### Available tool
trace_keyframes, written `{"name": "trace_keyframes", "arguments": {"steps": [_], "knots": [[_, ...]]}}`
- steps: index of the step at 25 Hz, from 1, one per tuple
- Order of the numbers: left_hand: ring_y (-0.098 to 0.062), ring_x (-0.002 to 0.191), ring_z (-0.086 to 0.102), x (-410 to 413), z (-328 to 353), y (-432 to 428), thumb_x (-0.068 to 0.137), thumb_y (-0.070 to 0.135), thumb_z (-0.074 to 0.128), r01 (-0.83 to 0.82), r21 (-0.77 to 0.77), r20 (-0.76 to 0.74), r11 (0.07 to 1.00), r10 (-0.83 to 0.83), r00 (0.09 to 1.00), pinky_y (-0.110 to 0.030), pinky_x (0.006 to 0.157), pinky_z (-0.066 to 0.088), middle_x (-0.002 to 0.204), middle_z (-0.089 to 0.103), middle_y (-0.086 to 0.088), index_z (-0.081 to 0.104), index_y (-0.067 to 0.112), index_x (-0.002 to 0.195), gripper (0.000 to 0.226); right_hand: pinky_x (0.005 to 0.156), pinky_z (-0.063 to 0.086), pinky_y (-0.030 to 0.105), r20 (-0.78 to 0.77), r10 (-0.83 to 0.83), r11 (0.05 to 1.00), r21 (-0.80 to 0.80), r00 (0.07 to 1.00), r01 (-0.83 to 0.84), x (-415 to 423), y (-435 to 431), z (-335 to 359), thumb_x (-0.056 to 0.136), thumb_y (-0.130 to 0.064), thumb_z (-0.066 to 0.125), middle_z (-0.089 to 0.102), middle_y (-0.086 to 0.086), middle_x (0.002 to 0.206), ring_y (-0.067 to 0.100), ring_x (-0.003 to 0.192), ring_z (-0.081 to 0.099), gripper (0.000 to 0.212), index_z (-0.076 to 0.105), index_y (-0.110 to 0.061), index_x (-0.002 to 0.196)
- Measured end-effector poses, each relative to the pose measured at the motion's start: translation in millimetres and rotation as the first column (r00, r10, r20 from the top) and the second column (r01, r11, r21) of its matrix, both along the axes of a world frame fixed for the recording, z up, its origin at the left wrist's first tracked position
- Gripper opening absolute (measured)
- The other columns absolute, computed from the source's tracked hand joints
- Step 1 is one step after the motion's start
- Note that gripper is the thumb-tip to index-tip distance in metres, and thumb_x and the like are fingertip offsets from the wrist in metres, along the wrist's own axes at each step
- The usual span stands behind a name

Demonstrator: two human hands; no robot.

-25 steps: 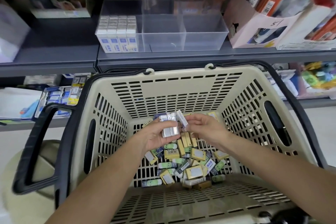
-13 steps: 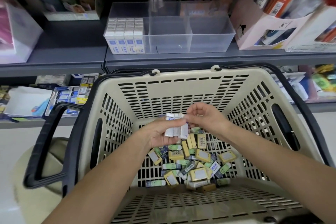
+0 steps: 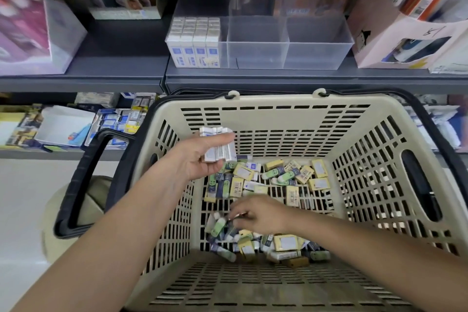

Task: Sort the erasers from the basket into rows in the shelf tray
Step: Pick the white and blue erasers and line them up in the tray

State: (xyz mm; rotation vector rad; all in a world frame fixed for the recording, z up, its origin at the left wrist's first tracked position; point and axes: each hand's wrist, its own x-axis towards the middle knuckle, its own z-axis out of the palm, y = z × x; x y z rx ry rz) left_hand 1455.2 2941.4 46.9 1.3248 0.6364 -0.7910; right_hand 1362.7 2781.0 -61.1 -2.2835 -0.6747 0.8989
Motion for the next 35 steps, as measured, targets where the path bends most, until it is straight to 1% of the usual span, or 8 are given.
{"name": "trace_keyframes", "arguments": {"steps": [3, 7, 10, 12, 17, 28, 32, 35], "knots": [[-0.021, 0.073, 0.061, 0.9, -0.5, 0.4, 0.063, 0.017, 0.081, -0.02, -0.01, -0.013, 1.0, 0.02, 1.0, -0.017, 0.04, 0.046, 0.077, 0.068, -0.007, 0.062, 0.014, 0.081, 0.026, 0.117, 0.011, 0.042, 0.297, 0.106, 0.962, -0.274, 0.949, -0.022, 17.6, -18.8, -2.4, 0.093, -0.046, 0.044, 0.021, -0.004, 0.155, 0.019, 0.142, 0.018, 0.05, 0.036, -0.031, 0.14], [-0.02, 0.068, 0.062, 2.0, -2.9, 0.1, 0.063, 0.017, 0.081, -0.042, -0.024, -0.035, 0.999, 0.041, 0.999, -0.017, 0.039, 0.045, 0.071, 0.069, -0.007, 0.062, 0.013, 0.082, 0.027, 0.112, 0.02, 0.04, 0.202, 0.201, 0.852, -0.518, 0.958, -0.069, 29.9, -70.3, -0.4, 0.094, -0.052, 0.035, 0.026, -0.004, 0.153, 0.018, 0.139, 0.026, 0.049, 0.032, -0.036, 0.14], [-0.018, 0.058, 0.063, -5.8, -7.8, -7.6, 0.061, 0.018, 0.082, -0.06, -0.049, -0.084, 0.997, 0.056, 0.995, -0.018, 0.039, 0.046, 0.063, 0.069, -0.006, 0.061, 0.012, 0.086, 0.033, 0.09, 0.034, 0.037, 0.317, 0.129, 0.769, -0.63, 0.94, 0.107, 41.0, -87.8, 12.9, 0.086, -0.068, 0.028, 0.056, -0.006, 0.11, 0.015, 0.103, 0.052, 0.056, 0.065, -0.027, 0.079], [-0.016, 0.049, 0.061, -9.8, -11.3, -11.2, 0.064, 0.018, 0.081, -0.088, -0.051, -0.104, 0.995, 0.082, 0.991, -0.017, 0.04, 0.046, 0.057, 0.068, -0.005, 0.06, 0.012, 0.085, 0.03, 0.076, 0.039, 0.032, 0.447, 0.05, 0.781, -0.575, 0.893, 0.244, 51.0, -77.9, 15.6, 0.087, -0.067, 0.029, 0.057, -0.004, 0.086, 0.016, 0.082, 0.056, 0.059, 0.059, -0.022, 0.063], [-0.017, 0.046, 0.062, -8.0, -17.6, -6.7, 0.068, 0.016, 0.081, -0.145, -0.038, -0.082, 0.989, 0.142, 0.986, -0.018, 0.038, 0.046, 0.059, 0.068, -0.006, 0.06, 0.012, 0.081, 0.025, 0.079, 0.047, 0.035, 0.331, -0.161, 0.889, -0.361, 0.93, 0.283, 63.9, -22.7, -8.5, 0.092, -0.027, 0.05, 0.05, 0.006, 0.127, 0.027, 0.111, 0.055, 0.041, 0.044, -0.016, 0.132], [-0.018, 0.064, 0.059, -6.6, -36.3, 0.4, 0.067, 0.014, 0.082, -0.053, 0.026, -0.034, 0.998, 0.054, 0.998, -0.019, 0.044, 0.049, 0.057, 0.069, -0.002, 0.058, 0.012, 0.088, 0.032, 0.081, 0.047, 0.034, 0.271, -0.266, 0.892, -0.296, 0.925, 0.343, 62.3, -29.5, -20.6, 0.079, -0.039, 0.066, 0.051, 0.004, 0.11, 0.024, 0.102, 0.053, 0.044, 0.055, -0.019, 0.116], [-0.022, 0.084, 0.059, -4.9, -42.8, 0.9, 0.062, 0.016, 0.085, -0.004, 0.066, 0.029, 0.998, 0.002, 1.0, -0.021, 0.048, 0.051, 0.107, 0.061, -0.01, 0.054, 0.012, 0.112, 0.059, 0.08, 0.05, 0.035, 0.207, -0.237, 0.916, -0.277, 0.949, 0.289, 60.8, -51.1, -5.4, 0.083, -0.027, 0.061, 0.055, 0.005, 0.112, 0.021, 0.095, 0.055, 0.031, 0.056, -0.016, 0.112], [-0.017, 0.07, 0.065, -7.4, -45.8, -0.5, 0.062, 0.015, 0.085, 0.045, 0.074, 0.049, 0.996, -0.049, 0.998, -0.021, 0.05, 0.052, 0.079, 0.071, -0.005, 0.059, 0.015, 0.092, 0.04, 0.079, 0.048, 0.035, 0.21, -0.168, 0.905, -0.353, 0.963, 0.235, 55.8, -40.7, -7.5, 0.083, -0.042, 0.062, 0.051, 0.006, 0.117, 0.023, 0.105, 0.053, 0.049, 0.05, -0.013, 0.12]]}}
